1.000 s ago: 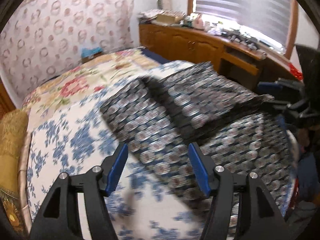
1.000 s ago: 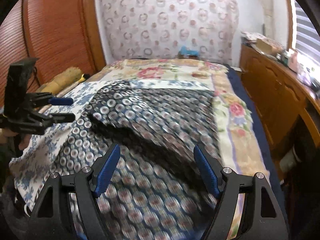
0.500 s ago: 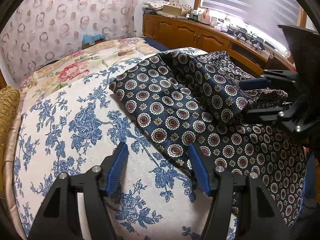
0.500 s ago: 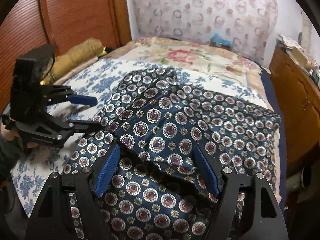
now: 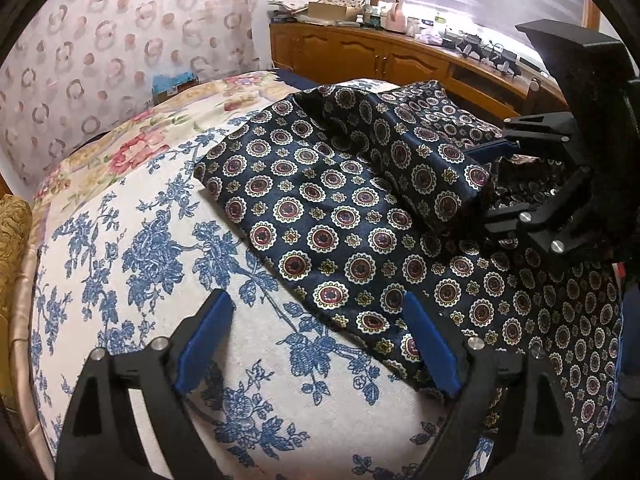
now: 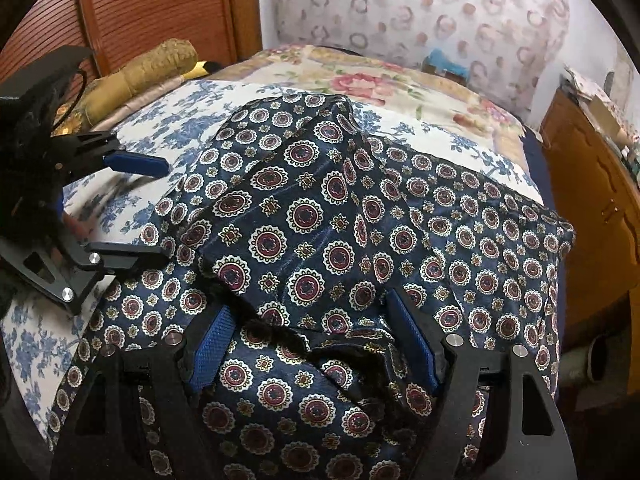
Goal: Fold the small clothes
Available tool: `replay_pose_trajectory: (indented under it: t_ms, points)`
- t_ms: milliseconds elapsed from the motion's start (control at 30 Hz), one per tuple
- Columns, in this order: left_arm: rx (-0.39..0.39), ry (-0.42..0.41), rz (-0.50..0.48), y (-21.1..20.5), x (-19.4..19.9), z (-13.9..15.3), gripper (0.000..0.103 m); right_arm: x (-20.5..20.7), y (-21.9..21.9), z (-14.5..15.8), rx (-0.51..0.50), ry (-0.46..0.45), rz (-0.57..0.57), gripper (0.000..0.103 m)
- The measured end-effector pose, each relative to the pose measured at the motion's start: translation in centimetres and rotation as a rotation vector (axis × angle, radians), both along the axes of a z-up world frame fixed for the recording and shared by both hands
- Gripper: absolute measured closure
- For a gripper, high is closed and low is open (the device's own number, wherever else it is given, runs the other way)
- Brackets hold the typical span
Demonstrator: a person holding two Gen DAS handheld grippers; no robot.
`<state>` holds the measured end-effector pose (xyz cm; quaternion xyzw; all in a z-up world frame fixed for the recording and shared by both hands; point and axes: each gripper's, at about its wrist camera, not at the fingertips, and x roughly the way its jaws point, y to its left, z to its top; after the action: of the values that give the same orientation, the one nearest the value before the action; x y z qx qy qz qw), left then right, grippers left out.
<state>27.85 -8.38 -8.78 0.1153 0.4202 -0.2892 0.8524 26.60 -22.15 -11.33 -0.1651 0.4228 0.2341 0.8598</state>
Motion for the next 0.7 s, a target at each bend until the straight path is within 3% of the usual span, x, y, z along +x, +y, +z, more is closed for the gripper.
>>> replay_pose_trajectory:
  t_ms: [67,133,300,433,700]
  points:
    - [0.0,0.0,0.0,-0.1,0.0,0.0,0.014,0.0,0.0,0.0,-0.01,-0.012,0.001,0.041]
    - [0.003,-0.001,0.001,-0.1,0.0,0.0,0.014,0.1,-0.2,0.1,-0.024,-0.023,-0.004,0.059]
    - [0.006,-0.003,0.006,-0.1,-0.1,0.0,0.012,0.5,-0.7,0.5,-0.023,-0.02,0.002,0.089]
    - [0.009,-0.002,0.02,-0.2,-0.1,-0.1,0.01,1.0,-1.4,1.0,0.002,-0.023,-0.018,0.095]
    - [0.01,0.003,0.025,0.0,0.0,-0.4,0.006,2.8,-3.4,3.1,0.044,-0.086,-0.091,0.096]
